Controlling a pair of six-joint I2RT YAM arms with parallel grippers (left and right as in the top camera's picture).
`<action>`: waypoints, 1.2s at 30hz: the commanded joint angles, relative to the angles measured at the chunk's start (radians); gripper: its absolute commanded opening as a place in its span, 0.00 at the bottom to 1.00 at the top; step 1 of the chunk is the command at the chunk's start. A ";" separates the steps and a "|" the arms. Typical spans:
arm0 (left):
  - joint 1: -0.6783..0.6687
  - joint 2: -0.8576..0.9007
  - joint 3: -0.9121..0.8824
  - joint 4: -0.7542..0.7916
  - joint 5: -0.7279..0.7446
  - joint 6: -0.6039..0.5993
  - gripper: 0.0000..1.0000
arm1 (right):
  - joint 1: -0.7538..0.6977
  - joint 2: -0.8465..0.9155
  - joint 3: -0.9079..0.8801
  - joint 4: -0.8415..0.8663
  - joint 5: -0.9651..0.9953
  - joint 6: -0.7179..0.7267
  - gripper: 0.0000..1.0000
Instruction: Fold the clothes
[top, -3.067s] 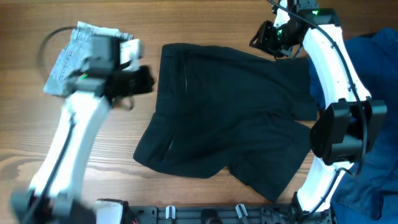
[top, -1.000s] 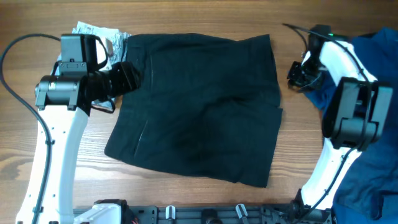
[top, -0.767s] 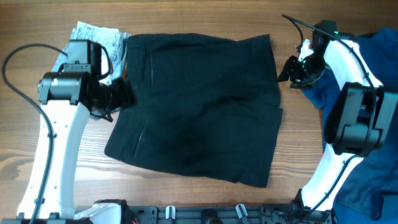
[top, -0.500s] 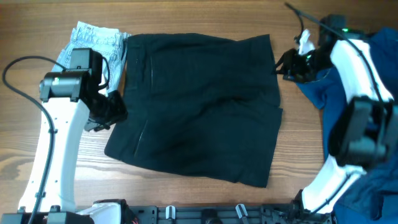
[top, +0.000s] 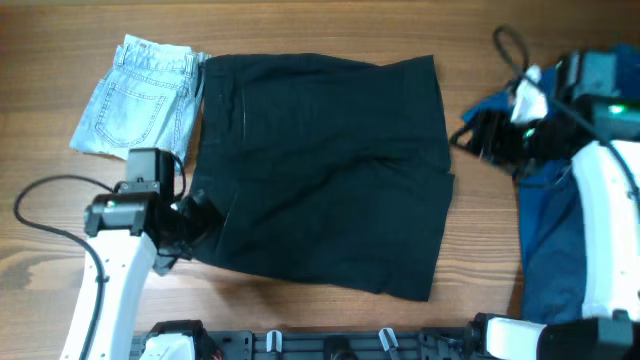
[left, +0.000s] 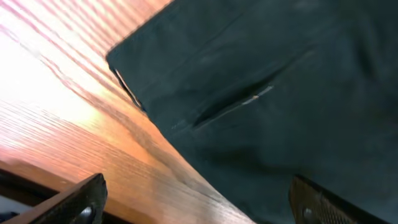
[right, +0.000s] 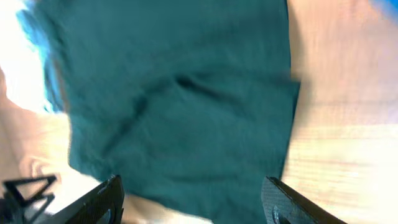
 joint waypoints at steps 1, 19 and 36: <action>0.008 0.026 -0.082 0.074 0.017 -0.134 0.89 | -0.001 0.005 -0.166 0.063 -0.018 0.006 0.70; 0.008 0.415 -0.179 0.273 -0.015 -0.263 0.12 | 0.000 -0.025 -0.465 0.149 -0.053 -0.038 0.70; 0.008 0.316 -0.168 0.305 0.045 -0.206 0.04 | 0.093 -0.081 -0.655 0.118 -0.084 0.133 0.55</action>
